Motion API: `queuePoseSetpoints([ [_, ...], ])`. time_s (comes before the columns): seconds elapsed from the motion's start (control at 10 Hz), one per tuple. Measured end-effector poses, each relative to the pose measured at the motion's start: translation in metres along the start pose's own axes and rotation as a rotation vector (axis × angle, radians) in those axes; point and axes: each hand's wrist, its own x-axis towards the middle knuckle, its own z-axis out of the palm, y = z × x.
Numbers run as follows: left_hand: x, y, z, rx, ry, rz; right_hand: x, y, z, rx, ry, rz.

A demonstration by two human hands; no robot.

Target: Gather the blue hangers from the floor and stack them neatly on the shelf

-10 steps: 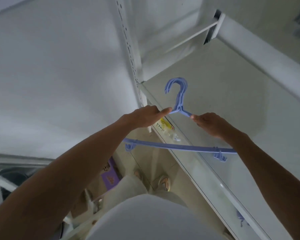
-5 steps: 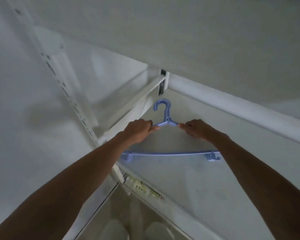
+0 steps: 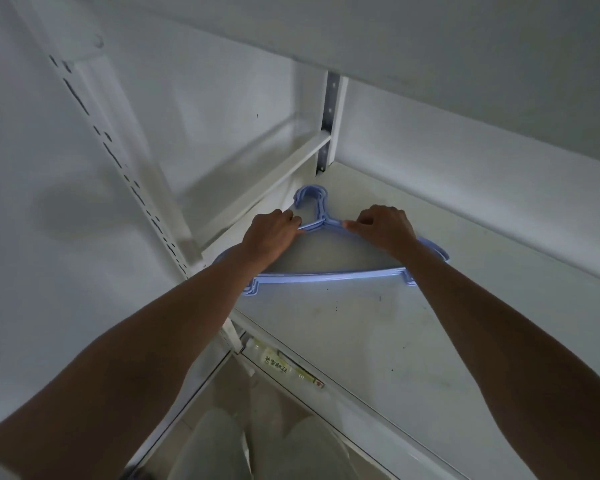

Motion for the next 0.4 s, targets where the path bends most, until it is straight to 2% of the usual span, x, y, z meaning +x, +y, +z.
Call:
queuePoseSetpoints([
  [0.2, -0.003, -0.003, -0.012, -0.232, 0.004, -0.151, -0.012, -0.015, -0.018, 0.05, -0.068, 0.086],
  [0.3, -0.019, -0.004, -0.029, -0.257, -0.007, -0.201, -0.03, -0.032, -0.033, 0.186, -0.151, 0.126],
  [0.4, -0.034, -0.008, -0.045, -0.18, 0.004, -0.168, -0.059, -0.052, -0.057, 0.279, -0.253, 0.154],
])
